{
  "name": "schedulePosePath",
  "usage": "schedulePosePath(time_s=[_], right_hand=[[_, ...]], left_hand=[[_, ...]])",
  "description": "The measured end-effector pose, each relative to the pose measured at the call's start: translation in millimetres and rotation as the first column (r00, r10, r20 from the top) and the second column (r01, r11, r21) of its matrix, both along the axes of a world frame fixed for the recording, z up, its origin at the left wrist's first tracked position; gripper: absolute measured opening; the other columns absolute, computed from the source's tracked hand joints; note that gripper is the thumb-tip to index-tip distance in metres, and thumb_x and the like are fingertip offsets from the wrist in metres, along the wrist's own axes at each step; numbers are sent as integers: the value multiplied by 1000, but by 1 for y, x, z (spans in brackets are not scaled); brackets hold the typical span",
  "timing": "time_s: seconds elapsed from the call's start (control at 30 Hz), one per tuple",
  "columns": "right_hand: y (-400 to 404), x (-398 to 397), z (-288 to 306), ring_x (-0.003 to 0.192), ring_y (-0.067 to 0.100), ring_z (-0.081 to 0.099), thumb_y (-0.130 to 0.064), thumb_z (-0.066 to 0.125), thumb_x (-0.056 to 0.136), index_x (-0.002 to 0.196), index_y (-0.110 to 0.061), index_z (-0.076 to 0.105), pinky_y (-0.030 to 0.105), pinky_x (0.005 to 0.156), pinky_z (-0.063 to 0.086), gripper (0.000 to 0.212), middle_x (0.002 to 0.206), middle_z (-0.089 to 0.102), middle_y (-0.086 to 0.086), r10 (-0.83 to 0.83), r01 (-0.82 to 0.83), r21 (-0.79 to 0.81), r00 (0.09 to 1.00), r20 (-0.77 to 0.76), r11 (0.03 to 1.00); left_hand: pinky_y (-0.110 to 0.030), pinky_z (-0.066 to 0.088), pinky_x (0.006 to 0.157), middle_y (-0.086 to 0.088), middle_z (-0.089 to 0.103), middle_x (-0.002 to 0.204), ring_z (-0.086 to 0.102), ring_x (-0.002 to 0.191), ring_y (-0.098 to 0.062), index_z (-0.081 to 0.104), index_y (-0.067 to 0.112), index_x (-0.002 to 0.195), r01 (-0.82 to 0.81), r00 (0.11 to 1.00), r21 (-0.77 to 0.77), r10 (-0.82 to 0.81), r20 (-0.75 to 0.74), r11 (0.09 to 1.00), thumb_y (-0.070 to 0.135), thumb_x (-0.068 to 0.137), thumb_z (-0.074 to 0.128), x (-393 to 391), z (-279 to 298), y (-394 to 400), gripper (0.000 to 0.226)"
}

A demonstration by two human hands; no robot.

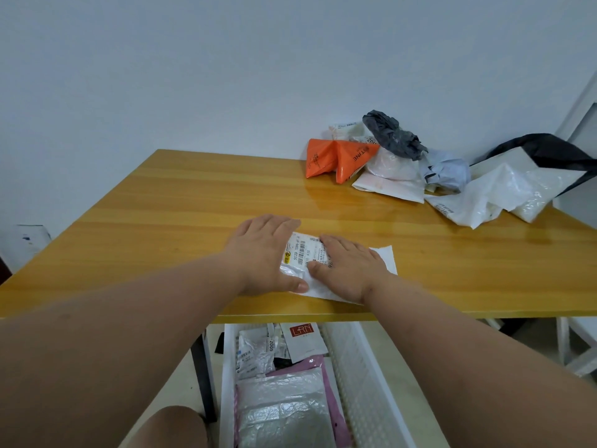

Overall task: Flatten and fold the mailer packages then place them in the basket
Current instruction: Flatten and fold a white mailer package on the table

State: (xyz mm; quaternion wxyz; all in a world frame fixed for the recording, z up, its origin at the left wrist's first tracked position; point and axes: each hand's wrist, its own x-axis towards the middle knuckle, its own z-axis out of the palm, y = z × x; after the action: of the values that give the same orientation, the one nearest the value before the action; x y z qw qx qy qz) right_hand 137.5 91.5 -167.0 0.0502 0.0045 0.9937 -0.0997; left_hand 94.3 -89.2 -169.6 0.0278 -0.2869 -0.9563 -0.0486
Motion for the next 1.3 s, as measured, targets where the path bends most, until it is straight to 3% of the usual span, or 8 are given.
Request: schedulePosePath(time_s=[0.1, 0.2, 0.33, 0.4, 0.5, 0.67, 0.97, 1.3], right_hand=[[1, 1, 11, 141, 30, 30, -72, 36, 90, 154, -30, 18, 52, 112, 25, 78, 157, 30, 0, -56, 55, 72, 998, 21, 996], [6, 0, 21, 131, 30, 42, -65, 44, 91, 151, -30, 25, 47, 106, 37, 73, 148, 40, 6, -53, 54, -54, 998, 29, 997], [12, 9, 15, 139, 25, 32, -54, 42, 97, 154, -34, 17, 46, 111, 33, 66, 154, 25, 0, 40, -42, -38, 998, -51, 998], [13, 13, 10, 146, 24, 18, -53, 35, 100, 155, -35, 11, 48, 117, 24, 63, 162, 12, -4, 113, -114, -12, 992, -60, 993], [16, 14, 2, 151, 19, 4, -59, 20, 100, 156, -34, 4, 48, 120, 15, 63, 164, -2, -9, 195, -192, 84, 980, -31, 978], [16, 14, -6, 151, 11, -7, -65, 12, 97, 156, -34, -4, 48, 122, 6, 68, 163, -11, -12, 199, -195, 144, 980, -18, 970], [13, 15, -10, 150, 11, -8, -63, 12, 98, 156, -34, -3, 51, 121, -1, 66, 163, -13, -12, 168, -166, 144, 986, -1, 976], [4, 12, 0, 151, 13, 0, -60, 13, 100, 156, -32, 10, 54, 120, 1, 63, 164, 0, -10, 133, -139, 123, 989, 58, 983]], left_hand=[[-43, 18, 114, 4, 22, 153, 18, 141, -21, 22, 39, 149, -44, 996, 24, 45, -78, 999, 68, 81, 58, 1, 4, -3, 82], [-41, 23, 110, 6, 34, 145, 28, 134, -19, 32, 46, 145, -93, 994, -12, 92, -61, 996, 45, 93, 54, -4, 8, -7, 57], [-39, 25, 111, 8, 34, 152, 32, 139, -18, 32, 44, 148, -109, 994, -40, 108, -9, 993, 31, 104, 33, -7, 12, -4, 46], [-40, 22, 115, 7, 26, 158, 27, 144, -18, 26, 37, 152, -106, 992, -31, 108, 71, 994, 40, 105, 24, -4, 14, 4, 47], [-47, 6, 121, 7, 5, 164, 10, 151, -17, 8, 29, 157, -113, 972, -80, 127, 198, 990, 60, 100, 17, 2, 11, 15, 65], [-52, -7, 120, 7, -18, 162, -11, 150, -12, -14, 26, 155, -116, 956, -121, 144, 256, 986, 63, 98, 8, 6, -4, 21, 71], [-55, -8, 119, 4, -22, 161, -12, 150, -13, -18, 22, 153, -123, 959, -226, 174, 222, 966, 60, 99, 5, 7, -2, 27, 71], [-57, -7, 118, 4, -21, 161, -12, 150, -13, -16, 21, 154, -117, 957, -269, 180, 226, 956, 57, 100, 4, 7, 1, 27, 69]])
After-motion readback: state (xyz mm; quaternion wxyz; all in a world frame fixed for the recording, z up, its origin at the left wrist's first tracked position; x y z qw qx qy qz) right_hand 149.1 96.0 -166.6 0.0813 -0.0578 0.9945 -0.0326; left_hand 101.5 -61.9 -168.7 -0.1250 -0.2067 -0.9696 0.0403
